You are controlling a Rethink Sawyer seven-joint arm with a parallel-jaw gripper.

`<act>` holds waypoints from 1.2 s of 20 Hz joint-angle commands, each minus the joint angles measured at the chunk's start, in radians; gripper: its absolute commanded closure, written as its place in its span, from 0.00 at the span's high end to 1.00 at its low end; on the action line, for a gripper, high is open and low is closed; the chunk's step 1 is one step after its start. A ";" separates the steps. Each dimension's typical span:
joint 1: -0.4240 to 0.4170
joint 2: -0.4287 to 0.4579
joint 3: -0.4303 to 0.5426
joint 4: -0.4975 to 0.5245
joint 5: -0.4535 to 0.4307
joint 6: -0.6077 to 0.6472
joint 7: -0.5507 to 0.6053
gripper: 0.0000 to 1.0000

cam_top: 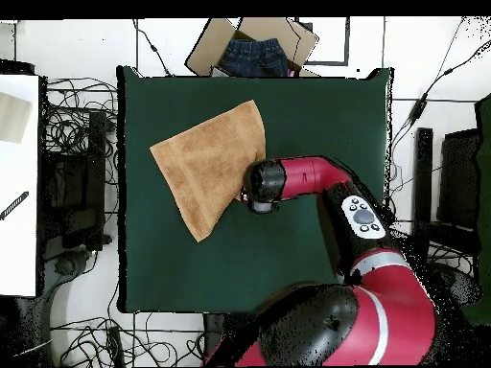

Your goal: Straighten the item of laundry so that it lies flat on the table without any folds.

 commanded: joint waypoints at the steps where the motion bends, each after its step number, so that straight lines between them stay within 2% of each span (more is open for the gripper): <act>1: 0.108 0.230 -0.089 -0.124 -0.014 -0.395 0.350 1.00; 13: 0.139 0.289 -0.174 -0.203 -0.026 -0.483 0.287 1.00; 24: 0.137 0.308 -0.217 -0.246 -0.055 -0.496 0.234 1.00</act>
